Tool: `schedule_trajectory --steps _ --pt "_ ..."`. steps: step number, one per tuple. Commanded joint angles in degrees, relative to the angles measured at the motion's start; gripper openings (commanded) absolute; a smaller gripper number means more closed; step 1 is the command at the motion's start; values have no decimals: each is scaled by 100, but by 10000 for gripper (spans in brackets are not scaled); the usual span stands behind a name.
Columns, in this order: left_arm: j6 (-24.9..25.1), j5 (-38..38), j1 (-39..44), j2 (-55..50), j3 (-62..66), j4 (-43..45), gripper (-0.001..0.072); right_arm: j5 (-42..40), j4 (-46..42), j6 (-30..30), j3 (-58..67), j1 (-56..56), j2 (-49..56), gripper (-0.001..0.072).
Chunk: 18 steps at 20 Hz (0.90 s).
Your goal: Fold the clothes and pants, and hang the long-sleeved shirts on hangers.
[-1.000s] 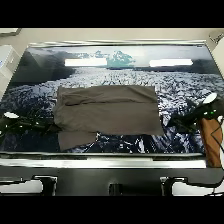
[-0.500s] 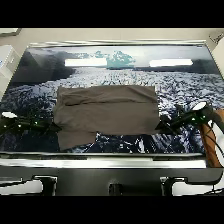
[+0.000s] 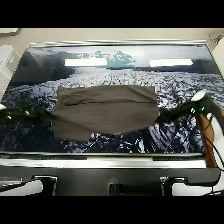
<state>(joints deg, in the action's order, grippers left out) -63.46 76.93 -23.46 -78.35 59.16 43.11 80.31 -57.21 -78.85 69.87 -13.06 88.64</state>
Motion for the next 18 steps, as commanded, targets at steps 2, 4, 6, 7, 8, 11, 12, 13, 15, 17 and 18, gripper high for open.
schedule_trajectory --steps 2,4,6,7,8,11,12,13,15,17,18 --pt "-50 -372 -4 1080 2253 -374 25 -94 -310 4 2874 46 -723 45" --pt "-369 -758 7 1622 3477 -374 26 -481 -702 4 4444 46 -1217 45" --pt "-385 -1388 28 2205 4365 -372 27 -916 -1021 20 5287 46 -1829 45" --pt "-385 -1700 28 2492 4636 -369 27 -1246 -1158 37 5296 46 -2302 45" --pt "-385 -1993 28 2815 4817 -369 27 -1401 -1305 22 5261 46 -2723 45" --pt "-404 -2533 26 3707 4905 -258 26 -1445 -1609 -55 5261 46 -3764 45" --pt "-470 -2588 24 3969 4905 -90 26 -1440 -1781 -214 5261 46 -4033 45" --pt "-627 -2601 22 4177 4905 125 25 -1432 -1989 -415 5261 46 -4251 45" --pt "-984 -2599 22 4509 4907 651 25 -1394 -2354 -675 5261 46 -4590 45" --pt "-1154 -2599 22 4719 4913 981 25 -1309 -2516 -752 5261 46 -4782 45" --pt "-1189 -2538 22 4736 4992 1095 25 -1191 -2538 -756 5261 46 -4819 44"
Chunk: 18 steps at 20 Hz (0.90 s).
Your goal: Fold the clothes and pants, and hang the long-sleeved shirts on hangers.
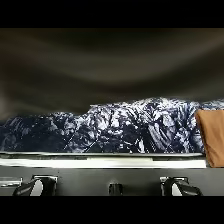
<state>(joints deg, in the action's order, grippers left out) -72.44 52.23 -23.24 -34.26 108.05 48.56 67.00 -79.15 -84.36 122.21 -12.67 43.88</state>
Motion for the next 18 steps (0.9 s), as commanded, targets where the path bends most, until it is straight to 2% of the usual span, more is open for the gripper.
schedule_trajectory --steps 1,4,8,10,12,14,16,18 --pt "-323 63 0 297 227 662 25 341 -350 -227 26 7 -352 44" --pt "-605 857 -2 105 376 763 25 1233 -409 -487 26 7 -208 44" --pt "-1071 2964 0 -752 55 739 25 3298 -92 -457 -39 7 774 43" --pt "-1038 3289 105 -1207 -713 638 24 3729 361 -603 -713 13 1410 43" --pt "-988 3281 544 -1565 -1810 691 24 3539 544 -612 -1891 103 1917 43" --pt "-990 2940 1088 -1902 -3051 925 24 2938 -15 -678 -3141 503 2341 43" --pt "-1001 1740 1475 -2304 -4275 1102 24 1821 -195 -752 -4000 918 2914 44" --pt "-1003 643 1552 -2981 -4857 1058 25 743 -205 -999 -4065 1128 3788 44"
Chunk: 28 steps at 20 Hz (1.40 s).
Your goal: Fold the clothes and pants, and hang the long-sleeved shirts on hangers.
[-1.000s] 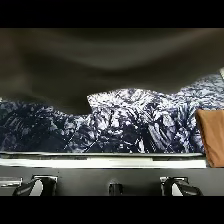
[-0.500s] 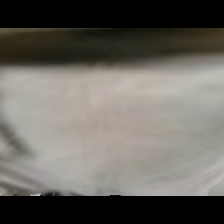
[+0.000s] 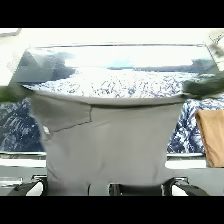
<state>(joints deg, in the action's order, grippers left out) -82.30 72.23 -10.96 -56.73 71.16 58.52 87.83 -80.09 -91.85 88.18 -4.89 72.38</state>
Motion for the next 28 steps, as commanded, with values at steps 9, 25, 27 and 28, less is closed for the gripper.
schedule_trajectory --steps 9,25,27,28 --pt "1051 -3300 621 -3650 407 -575 26 -4979 68 -1115 -214 365 2684 44" --pt "728 -4857 1440 -4144 804 -603 27 -5405 -114 -1596 -208 11 2903 44" --pt "726 -4385 1360 -3980 848 -603 27 -4616 -125 -1314 -208 -105 2761 45" --pt "728 -3915 1276 -3860 848 -601 26 -4172 -133 -1054 -208 -103 2649 45"
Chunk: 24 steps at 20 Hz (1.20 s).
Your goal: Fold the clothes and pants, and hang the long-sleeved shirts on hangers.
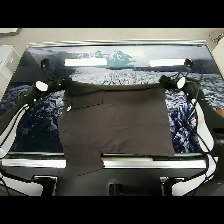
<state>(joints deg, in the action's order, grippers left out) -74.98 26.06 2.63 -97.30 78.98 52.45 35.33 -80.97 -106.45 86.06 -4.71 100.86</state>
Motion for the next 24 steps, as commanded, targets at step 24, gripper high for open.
schedule_trajectory --steps 24 --pt "-1080 4839 -686 892 -994 907 28 4653 -673 807 -391 -116 -632 46"
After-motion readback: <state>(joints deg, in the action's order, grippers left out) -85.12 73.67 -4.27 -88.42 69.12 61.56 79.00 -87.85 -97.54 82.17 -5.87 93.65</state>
